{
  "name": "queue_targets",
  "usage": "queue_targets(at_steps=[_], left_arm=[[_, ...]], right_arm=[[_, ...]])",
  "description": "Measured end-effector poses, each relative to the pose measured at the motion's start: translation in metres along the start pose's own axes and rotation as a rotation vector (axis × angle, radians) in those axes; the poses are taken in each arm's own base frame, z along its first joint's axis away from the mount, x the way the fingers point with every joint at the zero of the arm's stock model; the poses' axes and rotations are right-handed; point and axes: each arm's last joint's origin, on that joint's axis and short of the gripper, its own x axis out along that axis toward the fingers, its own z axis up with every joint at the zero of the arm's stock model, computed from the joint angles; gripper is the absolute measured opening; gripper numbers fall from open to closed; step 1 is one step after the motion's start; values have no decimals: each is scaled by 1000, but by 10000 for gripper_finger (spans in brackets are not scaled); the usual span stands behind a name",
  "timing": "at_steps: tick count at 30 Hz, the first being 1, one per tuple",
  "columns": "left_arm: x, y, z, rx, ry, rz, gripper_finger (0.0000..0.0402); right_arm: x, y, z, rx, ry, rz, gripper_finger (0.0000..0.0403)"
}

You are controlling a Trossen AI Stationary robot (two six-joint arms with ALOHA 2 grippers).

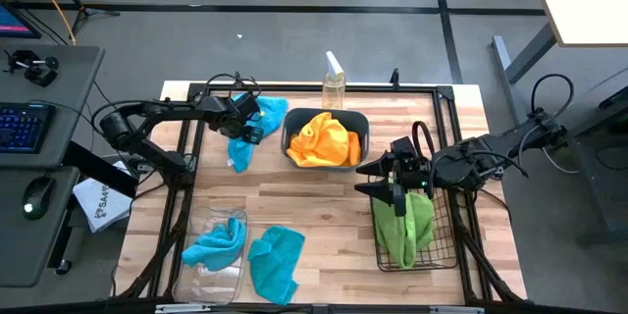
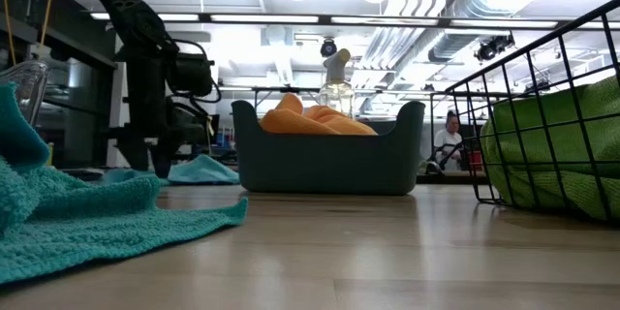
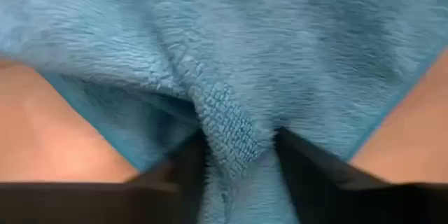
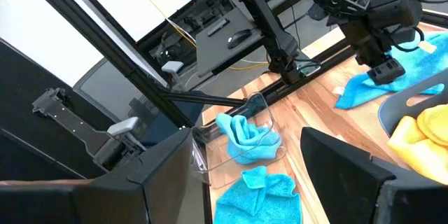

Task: Sort microfiber towel by color & place in baskets
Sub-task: Put the top blue towel into the transparent bin

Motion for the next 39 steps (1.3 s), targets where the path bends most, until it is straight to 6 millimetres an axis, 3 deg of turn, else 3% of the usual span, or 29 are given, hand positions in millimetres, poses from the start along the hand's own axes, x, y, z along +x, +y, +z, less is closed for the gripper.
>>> queue_targets(at_steps=[3, 4, 10, 17, 21, 26, 29, 35, 39], left_arm=[[-7, -2, -5, 51, 10, -39, 41], [-11, -1, -8, 60, 9, -41, 21], [-64, 7, -17, 55, -181, -187, 4], [-167, 6, -64, 88, -508, -659, 1], [-224, 18, -93, 126, -664, -910, 1], [-284, 27, -113, 195, -785, -1279, 1], [-299, 10, -124, 362, -729, -1444, 1], [-304, -47, -163, 569, -381, -1490, 0], [-318, -69, -198, 652, -179, -1530, 0]], right_arm=[[0, 0, 0, -20, 0, -1, 264], [0, 0, 0, -25, 1, -1, 264], [0, 0, 0, -62, 4, -3, 264], [0, -1, 0, -123, -10, -22, 264], [0, -1, 0, -152, -21, -38, 264], [0, -1, 0, -181, -21, -39, 264], [0, -1, 0, -181, -21, -39, 264], [0, -2, 0, -182, -19, -41, 264], [0, -2, 0, -186, -12, -45, 264]])
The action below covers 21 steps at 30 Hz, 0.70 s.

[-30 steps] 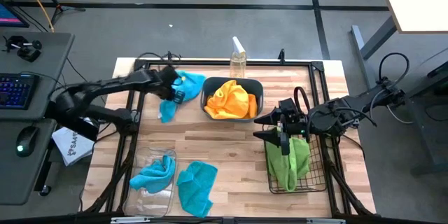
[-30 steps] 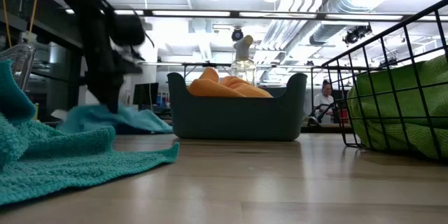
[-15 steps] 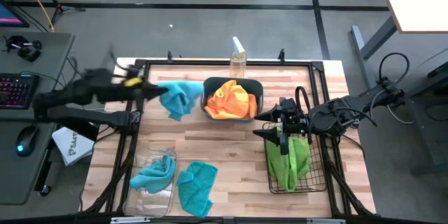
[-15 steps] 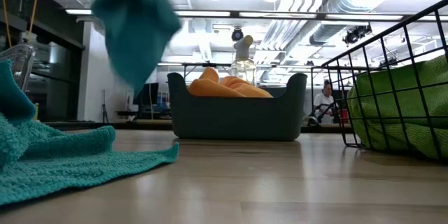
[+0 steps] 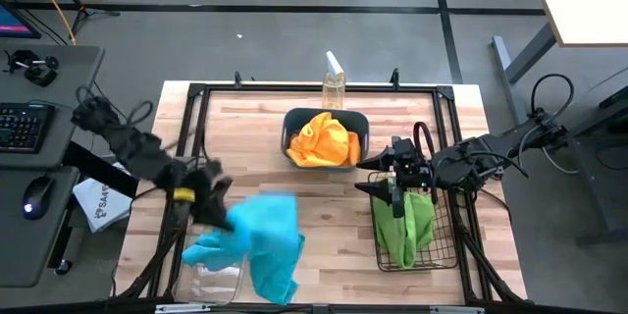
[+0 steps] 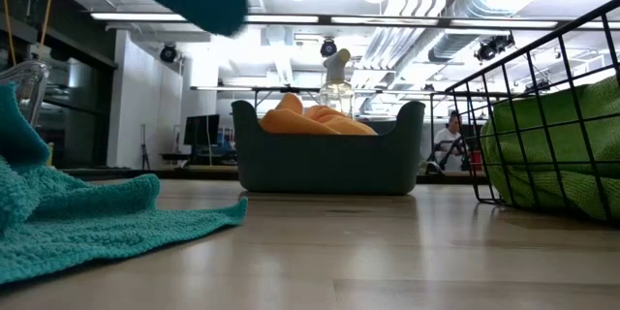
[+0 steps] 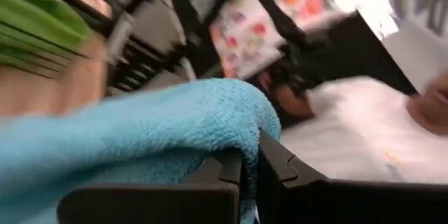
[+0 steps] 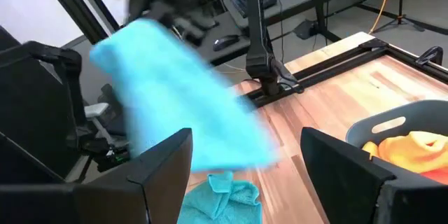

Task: Sort microfiber towel by color & place in baskets
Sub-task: Put the top blue towel into the transparent bin

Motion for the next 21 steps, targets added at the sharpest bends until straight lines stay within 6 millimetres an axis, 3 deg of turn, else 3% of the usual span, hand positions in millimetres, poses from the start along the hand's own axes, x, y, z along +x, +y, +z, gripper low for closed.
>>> queue_targets(at_steps=[5, 9, 21], left_arm=[[3, -40, -3, -7, 38, -97, 0], [-9, -55, -4, -4, 57, -73, 0], [-26, -49, -19, -43, 283, -17, 0]], right_arm=[[0, 0, 0, -1, 3, -2, 264], [0, 0, 0, 2, 3, -2, 264], [0, 0, 0, 35, 4, -1, 264]])
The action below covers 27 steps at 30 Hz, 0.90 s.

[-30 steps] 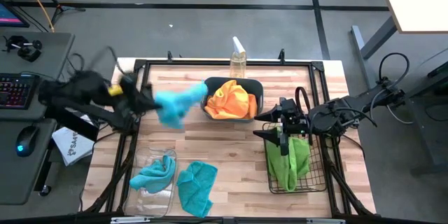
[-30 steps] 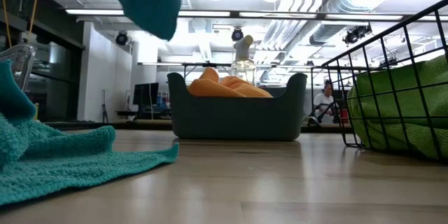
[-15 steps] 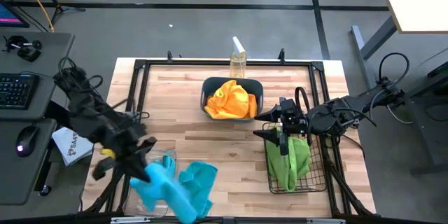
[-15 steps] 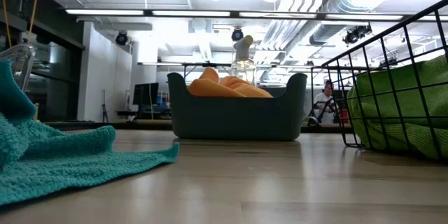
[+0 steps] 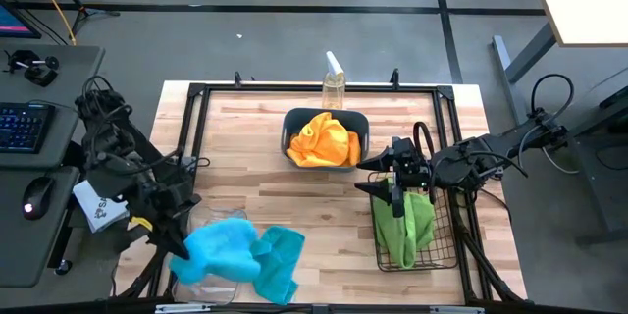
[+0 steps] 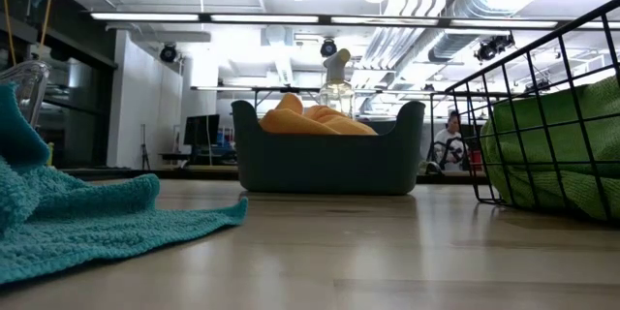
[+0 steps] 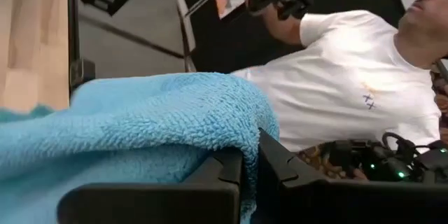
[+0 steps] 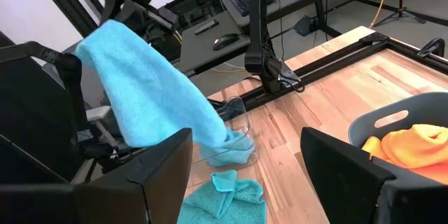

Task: Sort microfiber towel by color & place in baskets
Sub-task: Put the top blue towel into the transparent bin

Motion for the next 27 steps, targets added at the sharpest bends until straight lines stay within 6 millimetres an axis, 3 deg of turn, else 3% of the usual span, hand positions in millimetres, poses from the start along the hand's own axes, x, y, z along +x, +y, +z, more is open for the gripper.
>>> queue_targets(at_steps=[8, 18, 27], left_arm=[[-10, 0, -9, -25, 80, -7, 0], [-10, 13, -37, -37, 254, 151, 0], [19, 62, -73, -11, 368, 367, 0]], right_arm=[[0, 0, 0, 22, 0, 0, 264], [0, 0, 0, 62, 0, -1, 264], [0, -1, 1, 79, -26, -39, 264]])
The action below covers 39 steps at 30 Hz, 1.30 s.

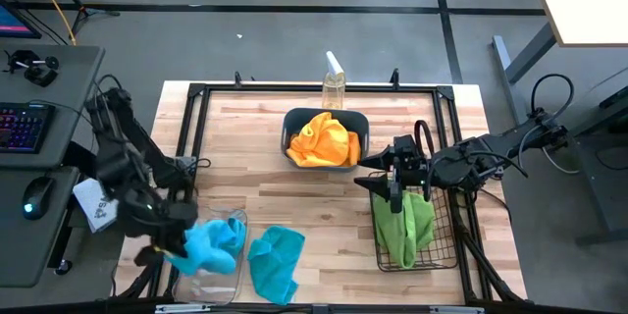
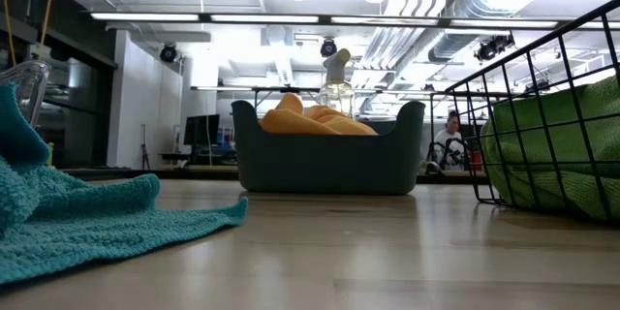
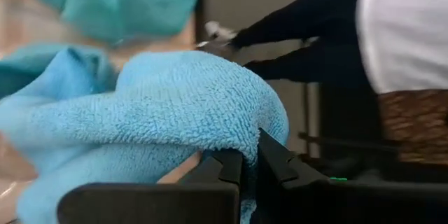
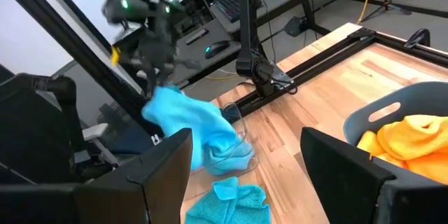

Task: Sort microfiber towel by color & place in baskets
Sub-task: Put the top blue towel into the transparent bin

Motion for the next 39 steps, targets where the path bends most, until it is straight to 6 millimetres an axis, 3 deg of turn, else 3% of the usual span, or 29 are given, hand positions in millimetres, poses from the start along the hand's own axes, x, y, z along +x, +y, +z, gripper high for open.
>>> queue_targets(at_steps=[8, 15, 24, 35, 39], left_arm=[[51, 30, -14, -15, 82, 203, 0], [94, 21, 1, 136, 89, 199, 0], [157, 26, -10, 272, 238, 387, 0], [213, 48, -20, 154, 319, 552, 9], [221, 52, -21, 132, 362, 552, 25]], right_arm=[[0, 0, 0, -3, 1, 0, 264], [0, -2, -3, -22, 23, -25, 264], [0, -5, -6, -50, 50, -52, 264], [0, -9, -9, -73, 90, -87, 264], [0, -9, -9, -73, 90, -87, 264]])
